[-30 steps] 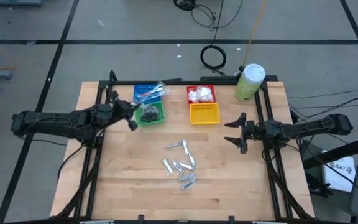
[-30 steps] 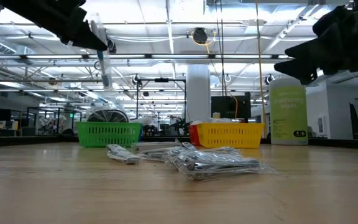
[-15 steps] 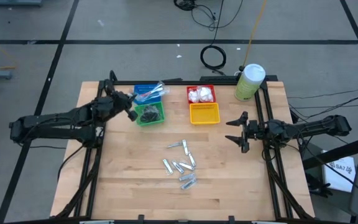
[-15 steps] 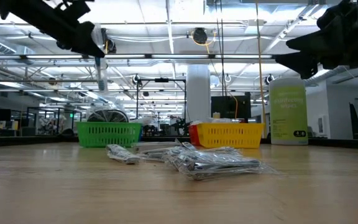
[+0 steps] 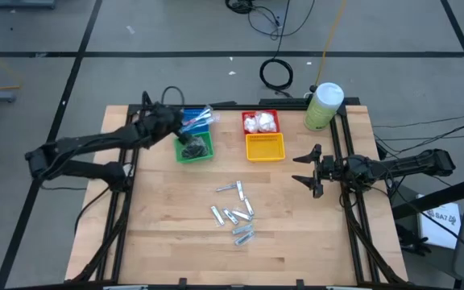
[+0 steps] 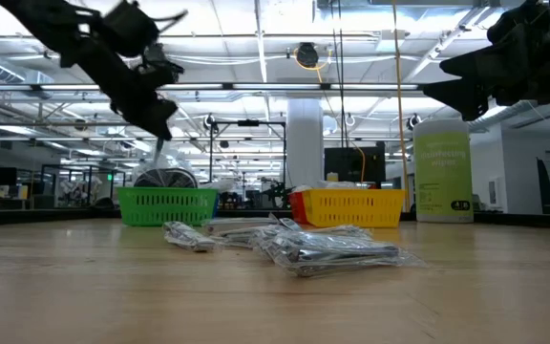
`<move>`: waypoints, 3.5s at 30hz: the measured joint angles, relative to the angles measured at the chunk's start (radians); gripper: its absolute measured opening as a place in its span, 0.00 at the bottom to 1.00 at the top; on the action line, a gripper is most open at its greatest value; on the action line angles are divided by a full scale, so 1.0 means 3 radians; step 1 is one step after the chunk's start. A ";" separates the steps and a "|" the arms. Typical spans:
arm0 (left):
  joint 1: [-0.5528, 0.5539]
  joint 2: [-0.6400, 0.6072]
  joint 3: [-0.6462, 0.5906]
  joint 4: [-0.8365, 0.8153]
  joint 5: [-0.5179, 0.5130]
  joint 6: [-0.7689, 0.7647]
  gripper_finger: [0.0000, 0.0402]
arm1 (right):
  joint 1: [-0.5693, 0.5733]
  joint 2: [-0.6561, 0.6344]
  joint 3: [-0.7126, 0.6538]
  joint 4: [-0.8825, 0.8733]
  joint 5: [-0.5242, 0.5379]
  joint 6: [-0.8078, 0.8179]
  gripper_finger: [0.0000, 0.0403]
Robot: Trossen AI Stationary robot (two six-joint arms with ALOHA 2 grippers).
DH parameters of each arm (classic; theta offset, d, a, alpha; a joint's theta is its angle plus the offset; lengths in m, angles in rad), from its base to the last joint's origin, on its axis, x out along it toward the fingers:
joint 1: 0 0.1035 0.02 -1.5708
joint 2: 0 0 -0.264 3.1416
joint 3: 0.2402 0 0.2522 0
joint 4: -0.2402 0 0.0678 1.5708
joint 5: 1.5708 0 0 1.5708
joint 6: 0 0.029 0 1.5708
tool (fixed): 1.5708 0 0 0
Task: Pick & Place Travel size toiletries
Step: Put the blue toothbrush into the blue bin, then put the nail cutter into the yellow bin
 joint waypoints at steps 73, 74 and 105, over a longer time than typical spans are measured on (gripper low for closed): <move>-0.1223 0.0178 0.0334 0.0390 0.1082 -0.0577 0.77 | 0.0000 0.0001 -0.0003 -0.0001 -0.0002 0.0002 0.72; -0.1329 0.0220 0.0334 0.0392 0.1071 -0.0642 0.76 | 0.0000 0.0001 -0.0003 -0.0001 -0.0002 0.0002 0.72; -0.2181 0.2152 0.0332 0.0940 0.0742 -0.1253 0.68 | 0.0000 0.0000 -0.0003 0.0000 -0.0002 0.0001 0.72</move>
